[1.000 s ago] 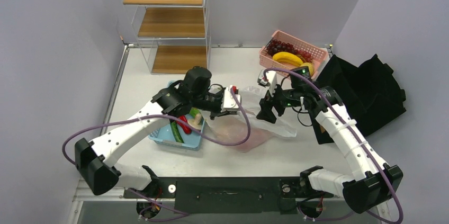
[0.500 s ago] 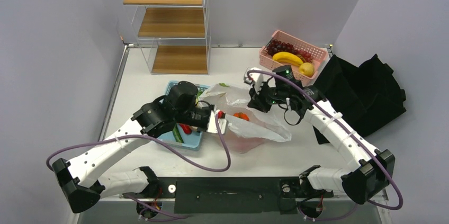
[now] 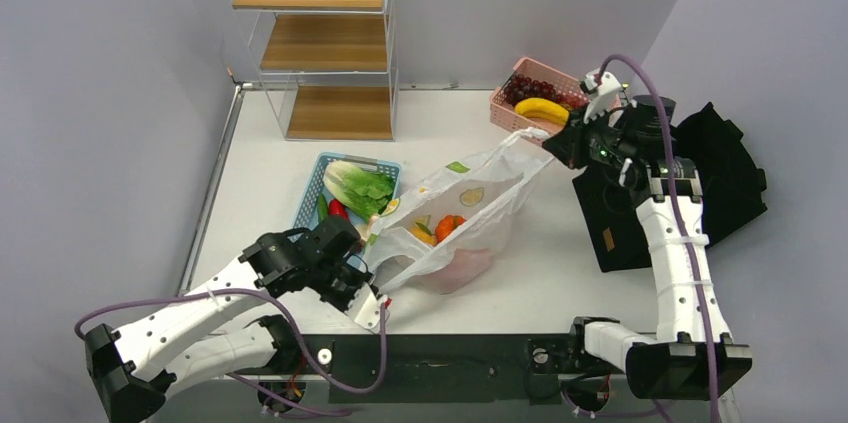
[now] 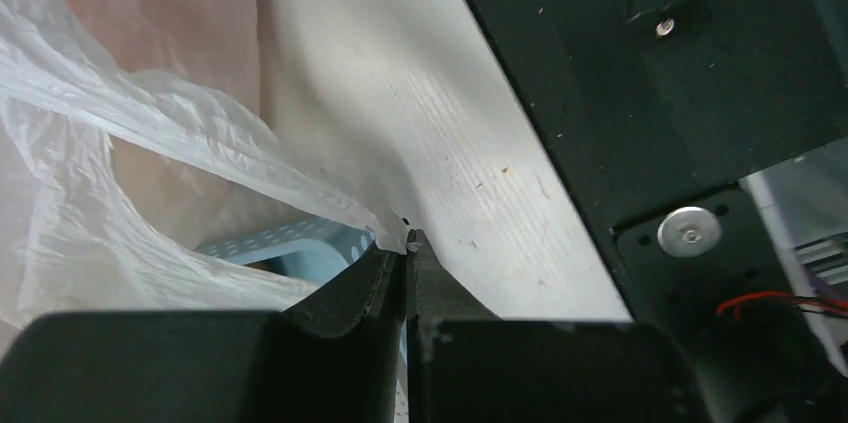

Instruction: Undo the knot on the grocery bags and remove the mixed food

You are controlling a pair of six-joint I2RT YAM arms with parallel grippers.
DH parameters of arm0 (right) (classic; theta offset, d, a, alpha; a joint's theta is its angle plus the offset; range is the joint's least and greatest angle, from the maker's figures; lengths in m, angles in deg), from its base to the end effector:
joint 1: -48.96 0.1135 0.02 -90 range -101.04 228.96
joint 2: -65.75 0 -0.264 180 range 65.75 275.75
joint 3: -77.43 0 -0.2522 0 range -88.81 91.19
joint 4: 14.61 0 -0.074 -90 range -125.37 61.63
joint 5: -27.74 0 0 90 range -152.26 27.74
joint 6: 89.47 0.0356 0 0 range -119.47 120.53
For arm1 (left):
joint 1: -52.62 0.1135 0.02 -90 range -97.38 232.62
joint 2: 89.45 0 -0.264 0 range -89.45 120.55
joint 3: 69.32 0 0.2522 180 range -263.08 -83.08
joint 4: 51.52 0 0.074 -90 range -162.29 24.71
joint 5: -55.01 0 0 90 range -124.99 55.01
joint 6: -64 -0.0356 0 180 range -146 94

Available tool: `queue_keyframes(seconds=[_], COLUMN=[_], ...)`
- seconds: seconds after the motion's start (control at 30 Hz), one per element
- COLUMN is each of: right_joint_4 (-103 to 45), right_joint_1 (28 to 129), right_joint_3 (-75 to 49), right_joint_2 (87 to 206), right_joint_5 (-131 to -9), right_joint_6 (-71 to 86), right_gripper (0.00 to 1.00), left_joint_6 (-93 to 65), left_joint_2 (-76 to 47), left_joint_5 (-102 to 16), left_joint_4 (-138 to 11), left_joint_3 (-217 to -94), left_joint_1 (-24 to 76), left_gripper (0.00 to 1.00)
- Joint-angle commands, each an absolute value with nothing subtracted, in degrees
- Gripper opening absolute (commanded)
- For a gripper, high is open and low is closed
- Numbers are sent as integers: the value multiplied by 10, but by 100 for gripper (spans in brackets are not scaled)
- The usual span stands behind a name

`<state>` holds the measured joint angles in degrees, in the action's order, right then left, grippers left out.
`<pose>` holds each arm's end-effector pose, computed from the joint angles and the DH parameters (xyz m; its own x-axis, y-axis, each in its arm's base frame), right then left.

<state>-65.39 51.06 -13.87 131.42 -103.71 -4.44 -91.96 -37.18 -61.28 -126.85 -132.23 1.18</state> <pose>0.2314 0.0321 0.4058 -0.4105 -0.0800 -0.9084 -0.6509 0.7233 0.2304 0.0822 -0.1284 0.2731 0.5185 0.6631 -0.5398 0.8483 -0.4782 0.2273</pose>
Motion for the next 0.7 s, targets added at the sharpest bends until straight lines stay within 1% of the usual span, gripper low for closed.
queue_keyframes(seconds=[0.0, 0.1, 0.17, 0.2, 0.33, 0.37, 0.4, 0.43, 0.47, 0.5, 0.53, 0.6, 0.67], right_joint_4=[-730, -831, -865, -873, -908, -910, -911, -911, -913, -914, -919, -929, -928], right_joint_1=[400, 366, 363, 367, 437, 456, 462, 469, 469, 470, 472, 482, 517], right_joint_3=[-131, -153, -185, -204, -238, -240, -241, -238, -226, -216, -193, -147, -109], right_joint_2=[1320, 1319, 1306, 1298, 1262, 1253, 1237, 1230, 1218, 1213, 1209, 1207, 1200], right_joint_5=[-1059, -1049, -1049, -1056, -1054, -1057, -1062, -1064, -1067, -1068, -1070, -1070, -1060], right_joint_6=[-82, -166, -205, -216, -239, -244, -257, -263, -275, -280, -294, -322, -345], right_gripper=[0, 0, 0, 0, 0, 4, 21, 29, 44, 50, 60, 66, 72], left_joint_6=[-989, -987, -989, -982, -943, -934, -931, -925, -923, -918, -915, -910, -909], left_joint_2=[-403, -428, -433, -433, -408, -405, -404, -407, -417, -424, -434, -444, -444], left_joint_5=[-545, -516, -511, -511, -530, -538, -548, -554, -568, -574, -581, -581, -576], left_joint_4=[-1353, -1335, -1318, -1297, -1261, -1258, -1249, -1243, -1230, -1223, -1210, -1198, -1190], left_joint_3=[-1266, -1229, -1219, -1219, -1253, -1269, -1277, -1287, -1294, -1296, -1298, -1302, -1307], left_joint_1=[11, 27, 35, 36, 37, 37, 37, 37, 35, 33, 26, 12, -2], left_gripper=[0, 0, 0, 0, 0, 1, 9, 15, 24, 26, 29, 32, 34])
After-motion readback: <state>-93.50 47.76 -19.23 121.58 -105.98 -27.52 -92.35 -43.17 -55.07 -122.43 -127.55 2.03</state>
